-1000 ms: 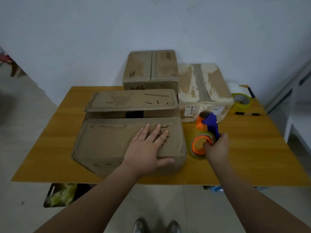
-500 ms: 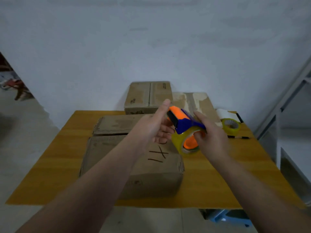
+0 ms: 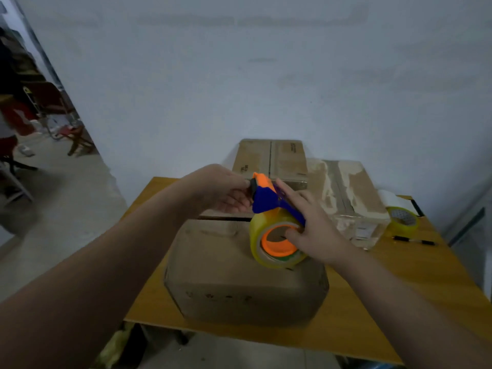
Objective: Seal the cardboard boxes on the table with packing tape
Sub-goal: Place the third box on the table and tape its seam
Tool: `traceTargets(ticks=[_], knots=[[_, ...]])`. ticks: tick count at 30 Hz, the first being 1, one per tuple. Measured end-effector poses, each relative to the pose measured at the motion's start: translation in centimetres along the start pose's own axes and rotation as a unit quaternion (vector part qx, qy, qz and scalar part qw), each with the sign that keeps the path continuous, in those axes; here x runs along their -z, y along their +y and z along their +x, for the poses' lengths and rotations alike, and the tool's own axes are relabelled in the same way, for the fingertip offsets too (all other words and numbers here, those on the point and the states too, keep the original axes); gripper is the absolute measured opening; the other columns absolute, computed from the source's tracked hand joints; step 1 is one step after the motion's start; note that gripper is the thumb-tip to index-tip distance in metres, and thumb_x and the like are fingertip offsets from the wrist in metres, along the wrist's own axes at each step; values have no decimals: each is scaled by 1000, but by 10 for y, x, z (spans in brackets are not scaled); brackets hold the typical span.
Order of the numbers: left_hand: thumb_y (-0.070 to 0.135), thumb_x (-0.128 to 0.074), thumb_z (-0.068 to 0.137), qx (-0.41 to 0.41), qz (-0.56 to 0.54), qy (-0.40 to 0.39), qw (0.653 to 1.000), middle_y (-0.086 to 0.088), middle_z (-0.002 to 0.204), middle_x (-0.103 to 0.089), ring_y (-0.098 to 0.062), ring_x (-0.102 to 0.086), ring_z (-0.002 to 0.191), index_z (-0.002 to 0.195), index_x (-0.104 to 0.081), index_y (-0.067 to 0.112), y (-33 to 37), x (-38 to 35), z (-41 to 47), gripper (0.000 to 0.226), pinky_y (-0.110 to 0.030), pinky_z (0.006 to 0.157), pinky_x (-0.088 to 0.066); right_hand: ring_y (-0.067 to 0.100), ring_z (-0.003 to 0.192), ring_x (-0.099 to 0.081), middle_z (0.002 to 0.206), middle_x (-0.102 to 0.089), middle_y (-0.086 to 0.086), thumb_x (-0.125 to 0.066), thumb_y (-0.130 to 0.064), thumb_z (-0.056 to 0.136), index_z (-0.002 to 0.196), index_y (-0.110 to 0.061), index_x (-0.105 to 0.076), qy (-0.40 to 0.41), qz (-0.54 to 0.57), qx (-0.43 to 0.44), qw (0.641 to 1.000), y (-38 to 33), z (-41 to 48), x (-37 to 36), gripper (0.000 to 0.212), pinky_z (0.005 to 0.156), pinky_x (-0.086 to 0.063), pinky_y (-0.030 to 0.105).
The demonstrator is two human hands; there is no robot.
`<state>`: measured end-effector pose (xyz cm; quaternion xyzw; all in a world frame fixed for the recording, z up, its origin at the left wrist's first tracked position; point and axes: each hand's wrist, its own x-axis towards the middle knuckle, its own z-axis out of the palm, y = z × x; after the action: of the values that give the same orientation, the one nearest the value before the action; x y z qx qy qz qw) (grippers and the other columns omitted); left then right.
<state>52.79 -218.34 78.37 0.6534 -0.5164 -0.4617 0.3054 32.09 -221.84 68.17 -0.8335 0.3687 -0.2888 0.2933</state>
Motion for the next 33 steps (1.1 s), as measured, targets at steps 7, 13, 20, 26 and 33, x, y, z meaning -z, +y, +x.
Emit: traceTargets(ticks=[7,13,20,26,33], knots=[[20,-52,96,-22,222,39,974,-4,77,-71,-14,-68,72,85,-67,5,-48,78,27,23,-25,65,-55,13,80,-47,103,-36,-6,-64,-36,86,143,-57,-10,-73,-197,39,977,-51,65,-27,81,69,-45,27],[14,-51,97,-33,79,93,992,-7,62,-60,-13,-57,51,73,-62,3,-120,136,46,29,-17,46,-48,12,91,-44,112,-43,-3,-61,-62,80,145,-52,-22,-101,-349,76,929,-59,111,-38,76,76,-39,26],[33,-48,99,73,77,70,992,-9,81,-59,-22,-54,72,87,-59,9,-193,148,63,28,-37,67,-48,15,101,-45,123,-43,0,-41,-65,89,146,-51,-21,-167,-491,13,855,-53,119,-63,62,77,-31,27],[33,-58,94,51,-52,106,992,-10,76,-54,-27,-55,76,85,-53,7,-210,132,67,27,-38,69,-49,11,90,-32,123,-42,0,-34,-63,93,146,-51,-18,-183,-511,1,840,-49,124,-78,58,77,-25,28],[29,-60,93,90,-98,104,986,-7,71,-50,-19,-42,61,84,-54,9,-214,121,74,22,-30,54,-39,16,102,-44,124,-43,1,-36,-61,94,146,-51,-17,-228,-520,4,823,-48,131,-73,57,83,-32,30]])
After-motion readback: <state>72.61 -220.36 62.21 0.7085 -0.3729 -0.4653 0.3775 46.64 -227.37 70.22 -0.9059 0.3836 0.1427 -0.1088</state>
